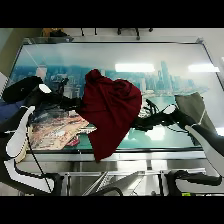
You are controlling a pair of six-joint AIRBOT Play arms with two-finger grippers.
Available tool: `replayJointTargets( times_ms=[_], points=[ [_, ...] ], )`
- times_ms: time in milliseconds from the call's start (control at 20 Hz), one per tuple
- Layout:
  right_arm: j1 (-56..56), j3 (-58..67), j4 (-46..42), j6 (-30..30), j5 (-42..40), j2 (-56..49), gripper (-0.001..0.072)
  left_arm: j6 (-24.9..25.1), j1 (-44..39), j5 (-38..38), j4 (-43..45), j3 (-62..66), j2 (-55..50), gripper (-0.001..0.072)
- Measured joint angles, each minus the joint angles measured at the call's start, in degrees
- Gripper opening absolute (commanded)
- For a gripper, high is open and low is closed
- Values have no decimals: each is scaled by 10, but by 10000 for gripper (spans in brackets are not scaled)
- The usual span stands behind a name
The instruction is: Fold the shirts.
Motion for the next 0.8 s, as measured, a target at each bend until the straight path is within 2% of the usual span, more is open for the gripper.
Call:
replayJointTargets(
  times_ms=[50,150,200,250,300,600,650,700,750,800],
  points=[
    [15,-3,25,-11,-16,-7,451,0,-2,9,2,-1,-6,606],
    [33,-8,63,-44,-43,-19,117,0,-5,27,2,-3,-14,178],
    [39,-9,76,-63,-54,-24,103,5,-5,35,2,-4,-16,41],
    [43,-8,98,-83,-64,-26,31,7,-6,45,2,-4,-18,20],
    [45,-3,118,-99,-66,-26,19,11,-7,50,2,-5,-19,19],
    [51,38,163,-141,-70,-29,19,19,-3,68,-2,-5,-8,21],
    [51,41,163,-142,-68,-30,19,20,2,71,-3,-5,2,80],
    [51,43,161,-143,-66,-30,19,23,9,74,-3,-5,16,531],
    [51,45,159,-144,-63,-30,19,28,15,76,-3,-5,28,687],
    [51,47,156,-144,-62,-30,19,33,23,77,-3,-5,42,687]
  ],
)
